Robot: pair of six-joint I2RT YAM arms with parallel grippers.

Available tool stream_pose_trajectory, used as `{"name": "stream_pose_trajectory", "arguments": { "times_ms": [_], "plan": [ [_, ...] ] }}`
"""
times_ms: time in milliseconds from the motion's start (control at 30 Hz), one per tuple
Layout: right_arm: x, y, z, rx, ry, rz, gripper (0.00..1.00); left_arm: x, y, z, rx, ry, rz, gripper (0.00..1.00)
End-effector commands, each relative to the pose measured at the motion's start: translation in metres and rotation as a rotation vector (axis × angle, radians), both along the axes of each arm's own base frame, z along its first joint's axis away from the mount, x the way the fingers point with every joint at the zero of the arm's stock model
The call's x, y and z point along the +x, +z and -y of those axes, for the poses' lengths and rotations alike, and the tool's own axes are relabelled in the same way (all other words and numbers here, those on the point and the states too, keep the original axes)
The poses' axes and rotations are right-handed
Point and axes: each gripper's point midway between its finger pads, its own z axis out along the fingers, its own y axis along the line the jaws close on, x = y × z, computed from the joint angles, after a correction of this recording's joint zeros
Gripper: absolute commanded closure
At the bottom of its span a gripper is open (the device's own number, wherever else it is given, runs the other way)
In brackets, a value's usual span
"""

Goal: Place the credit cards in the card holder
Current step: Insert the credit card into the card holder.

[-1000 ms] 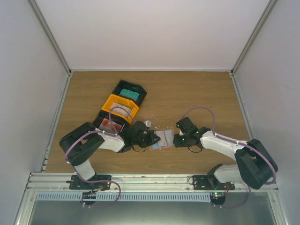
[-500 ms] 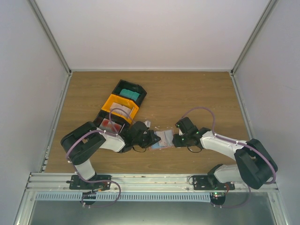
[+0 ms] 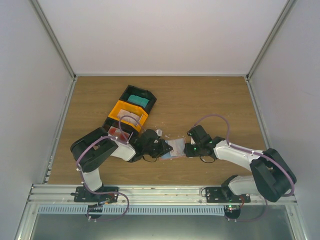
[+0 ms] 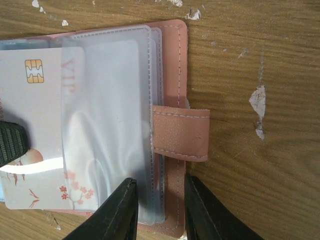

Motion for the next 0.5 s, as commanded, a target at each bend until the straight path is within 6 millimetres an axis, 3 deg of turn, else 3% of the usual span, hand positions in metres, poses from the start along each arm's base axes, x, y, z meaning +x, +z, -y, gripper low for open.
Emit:
{"name": "stream_pose_trajectory", "arguments": {
  "times_ms": [0, 167, 367, 467],
  "plan": [
    [-0.020, -0.018, 0.013, -0.046, -0.011, -0.079, 0.73, -0.004, -0.006, 0.004, 0.010, -0.040, 0.012, 0.89],
    [-0.021, -0.019, 0.014, -0.047, -0.014, -0.079, 0.73, -0.005, -0.010, 0.001, 0.030, -0.037, 0.002, 0.88],
    [-0.020, -0.019, 0.015, -0.051, -0.022, -0.081, 0.73, -0.004, -0.012, -0.017, 0.072, 0.035, 0.007, 1.00],
    [-0.021, -0.021, 0.016, -0.054, -0.024, -0.084, 0.73, -0.003, -0.012, -0.024, 0.082, 0.069, 0.012, 1.00]
  ]
}}
